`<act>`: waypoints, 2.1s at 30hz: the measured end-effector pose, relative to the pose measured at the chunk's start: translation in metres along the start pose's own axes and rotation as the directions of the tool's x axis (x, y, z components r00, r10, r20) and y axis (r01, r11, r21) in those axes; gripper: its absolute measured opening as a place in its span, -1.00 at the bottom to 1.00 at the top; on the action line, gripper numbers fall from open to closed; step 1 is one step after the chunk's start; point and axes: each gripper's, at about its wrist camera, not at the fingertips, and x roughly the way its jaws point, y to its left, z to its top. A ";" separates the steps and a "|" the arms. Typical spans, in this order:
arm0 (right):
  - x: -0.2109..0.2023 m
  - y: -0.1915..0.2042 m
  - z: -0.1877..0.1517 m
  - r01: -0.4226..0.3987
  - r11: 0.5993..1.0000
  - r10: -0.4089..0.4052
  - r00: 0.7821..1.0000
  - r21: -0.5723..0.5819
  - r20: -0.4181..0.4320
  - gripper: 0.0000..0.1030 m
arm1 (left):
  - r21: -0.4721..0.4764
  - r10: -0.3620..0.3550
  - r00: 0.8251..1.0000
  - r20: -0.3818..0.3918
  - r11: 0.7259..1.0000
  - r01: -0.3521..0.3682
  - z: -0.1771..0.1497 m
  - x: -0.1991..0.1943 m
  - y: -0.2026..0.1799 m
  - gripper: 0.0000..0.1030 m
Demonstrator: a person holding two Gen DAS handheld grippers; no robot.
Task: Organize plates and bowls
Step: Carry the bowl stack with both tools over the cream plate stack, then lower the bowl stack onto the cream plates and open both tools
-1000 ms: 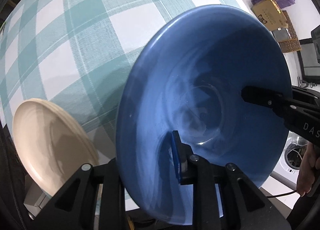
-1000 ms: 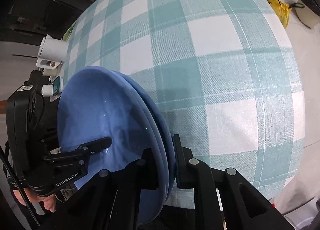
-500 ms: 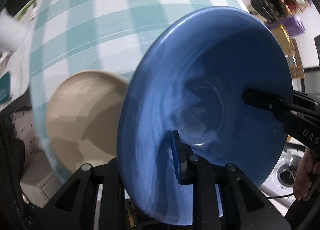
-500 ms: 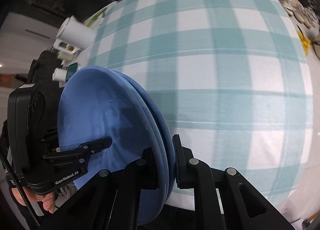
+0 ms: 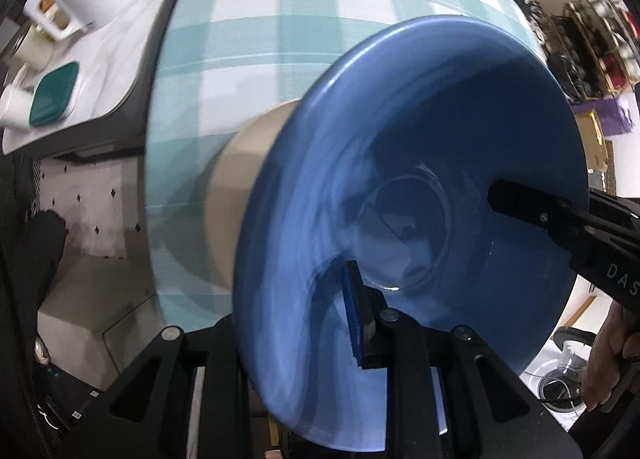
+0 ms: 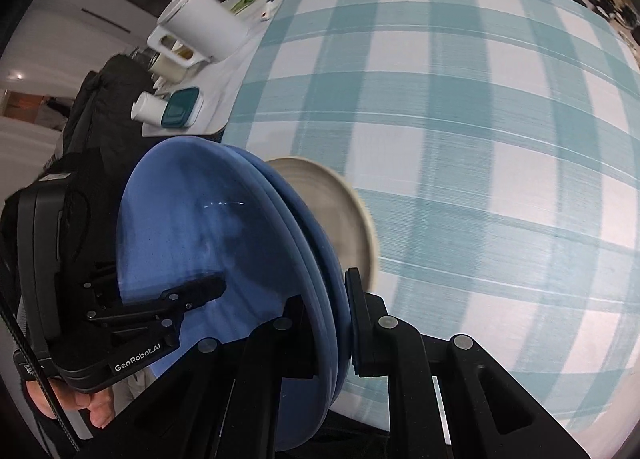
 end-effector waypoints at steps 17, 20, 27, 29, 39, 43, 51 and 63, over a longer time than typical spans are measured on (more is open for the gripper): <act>0.041 0.012 0.007 0.068 0.997 -0.068 0.998 -0.044 -0.006 -0.76 | -0.039 -0.020 1.000 -0.005 0.999 0.020 0.000 0.033 0.032 -0.46; 0.044 0.009 0.008 0.068 0.997 -0.068 0.998 -0.035 -0.007 -0.76 | -0.035 -0.026 1.000 -0.007 0.999 0.026 0.001 0.036 0.032 -0.45; 0.048 0.009 0.006 0.062 0.997 -0.062 0.998 -0.045 -0.003 -0.76 | -0.041 -0.034 0.999 -0.019 0.999 0.034 0.002 0.053 0.044 -0.40; 0.048 0.009 0.007 0.056 0.998 -0.056 0.998 -0.039 0.000 -0.76 | -0.047 -0.035 0.999 -0.018 0.998 0.034 0.003 0.053 0.045 -0.39; 0.026 0.022 0.003 0.135 0.985 -0.118 0.981 -0.107 0.151 -0.56 | -0.037 0.017 1.000 0.022 0.999 -0.017 -0.001 0.042 0.041 -0.27; 0.018 0.020 0.001 0.146 0.984 -0.124 0.972 -0.099 0.198 -0.35 | -0.052 0.031 0.999 0.039 0.998 -0.029 -0.004 0.035 0.045 -0.22; -0.021 0.027 -0.018 0.181 0.973 -0.117 0.920 -0.142 0.375 -0.11 | -0.078 0.030 0.995 0.099 0.997 -0.023 -0.022 0.011 0.055 -0.11; -0.090 0.046 -0.108 0.185 0.958 -0.003 0.771 -0.220 0.637 0.05 | -0.087 0.056 0.919 0.390 0.996 -0.023 -0.076 -0.068 0.031 -0.09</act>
